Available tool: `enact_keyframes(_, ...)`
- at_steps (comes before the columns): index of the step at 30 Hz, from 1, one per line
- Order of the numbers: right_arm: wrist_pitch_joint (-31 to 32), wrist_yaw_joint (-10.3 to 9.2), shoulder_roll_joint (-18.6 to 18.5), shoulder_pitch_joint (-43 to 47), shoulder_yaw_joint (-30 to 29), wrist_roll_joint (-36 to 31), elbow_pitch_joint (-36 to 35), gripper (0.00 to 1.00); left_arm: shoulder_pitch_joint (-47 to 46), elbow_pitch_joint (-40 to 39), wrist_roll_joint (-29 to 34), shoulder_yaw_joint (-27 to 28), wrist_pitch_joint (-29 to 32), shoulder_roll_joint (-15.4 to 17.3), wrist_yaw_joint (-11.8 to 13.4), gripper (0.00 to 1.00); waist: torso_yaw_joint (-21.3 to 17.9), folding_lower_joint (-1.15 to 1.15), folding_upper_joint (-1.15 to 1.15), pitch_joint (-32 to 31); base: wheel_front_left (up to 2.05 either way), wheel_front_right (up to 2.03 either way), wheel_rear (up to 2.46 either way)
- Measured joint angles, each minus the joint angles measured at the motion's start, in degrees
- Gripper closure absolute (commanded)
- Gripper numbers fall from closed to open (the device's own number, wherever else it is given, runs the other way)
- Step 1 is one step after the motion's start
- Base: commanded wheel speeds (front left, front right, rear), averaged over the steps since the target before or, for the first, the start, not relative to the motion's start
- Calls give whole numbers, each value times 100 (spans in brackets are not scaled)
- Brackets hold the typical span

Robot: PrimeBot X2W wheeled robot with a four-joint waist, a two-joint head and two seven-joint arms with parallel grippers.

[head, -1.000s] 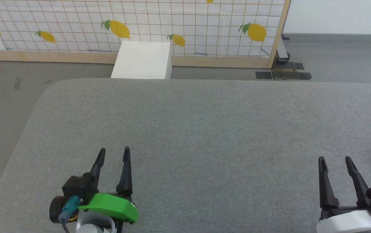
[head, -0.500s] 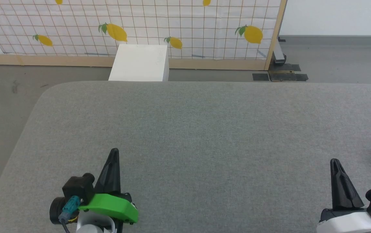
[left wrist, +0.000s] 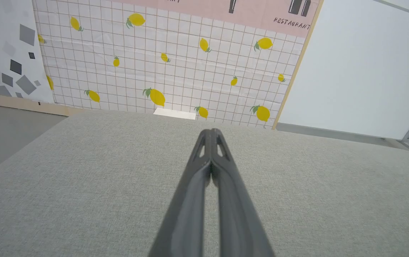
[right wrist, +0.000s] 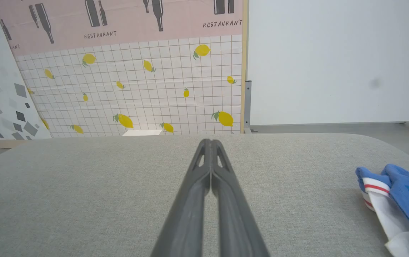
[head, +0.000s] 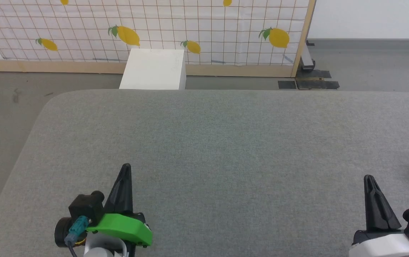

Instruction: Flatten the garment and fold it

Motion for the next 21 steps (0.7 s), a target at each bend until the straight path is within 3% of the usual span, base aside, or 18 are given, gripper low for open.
enact_keyframes(21, 234, -1, 0, -70, 122, -79, -2, 100, 1, -156, 211, 81, 258, 0, 9, 100, -34, 0, 0, 27, 0, 0, 0)
